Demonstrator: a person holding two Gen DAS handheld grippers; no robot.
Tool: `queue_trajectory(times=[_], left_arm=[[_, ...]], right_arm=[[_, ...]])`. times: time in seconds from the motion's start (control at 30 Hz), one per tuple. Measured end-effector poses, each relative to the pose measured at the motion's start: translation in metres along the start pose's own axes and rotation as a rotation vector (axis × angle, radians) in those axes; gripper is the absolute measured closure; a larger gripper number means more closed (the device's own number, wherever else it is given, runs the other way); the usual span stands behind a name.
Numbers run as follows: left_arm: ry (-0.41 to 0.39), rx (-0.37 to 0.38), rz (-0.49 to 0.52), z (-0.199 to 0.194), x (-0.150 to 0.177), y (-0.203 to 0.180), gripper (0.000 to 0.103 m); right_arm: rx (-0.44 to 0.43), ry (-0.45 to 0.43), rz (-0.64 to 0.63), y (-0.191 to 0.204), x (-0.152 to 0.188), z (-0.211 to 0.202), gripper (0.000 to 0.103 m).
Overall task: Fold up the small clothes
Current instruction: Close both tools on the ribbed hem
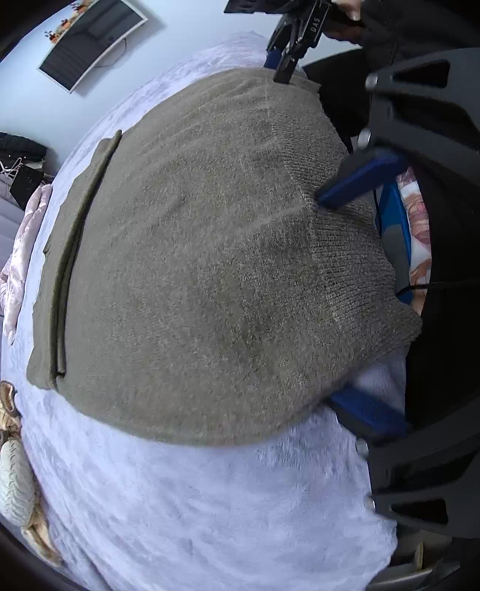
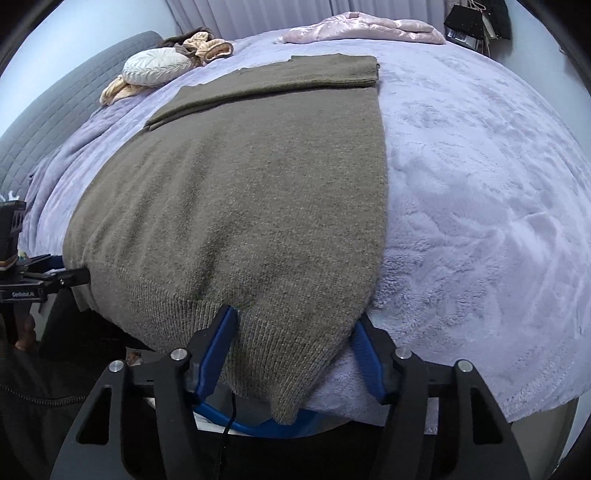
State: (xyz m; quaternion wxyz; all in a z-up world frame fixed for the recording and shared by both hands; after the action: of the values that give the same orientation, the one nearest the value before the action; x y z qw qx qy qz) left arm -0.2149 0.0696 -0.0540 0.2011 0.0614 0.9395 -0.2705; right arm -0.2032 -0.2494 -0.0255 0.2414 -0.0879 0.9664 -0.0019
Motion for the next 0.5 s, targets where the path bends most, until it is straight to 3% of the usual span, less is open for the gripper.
queue_trajectory(times=[0.17,0.37,0.43,0.5], left_arm=[[0.016,-0.063,0.038,0.004,-0.002,-0.006,0.000],[0.021,-0.055,0.018,0.004,-0.005,-0.003,0.002],[0.014,-0.092,0.043,0.001,-0.005,-0.009,0.018],[-0.002,-0.107,0.056,-0.004,-0.003,-0.014,0.052]], right_arm=[[-0.054,-0.003,-0.002,0.004,0.007,0.001,0.038],[-0.098,-0.019,-0.012,0.012,0.011,0.003,0.038],[-0.115,-0.020,0.008,0.010,0.010,0.004,0.038],[-0.111,-0.025,-0.013,0.014,0.010,0.003,0.039]])
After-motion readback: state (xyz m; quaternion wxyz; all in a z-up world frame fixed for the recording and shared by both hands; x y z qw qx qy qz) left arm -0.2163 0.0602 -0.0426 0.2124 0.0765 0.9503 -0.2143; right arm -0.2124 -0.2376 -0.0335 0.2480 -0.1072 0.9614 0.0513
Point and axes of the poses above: each gripper's, at about its wrist camera, not at the fingertips, and z roughly the way its jaws point, y to its left, x to its underside, the point moved 5 cm from there along z, roughly the way its jaws point, and after that the axes turned 13 degrees about x, right-handed, at the moved point
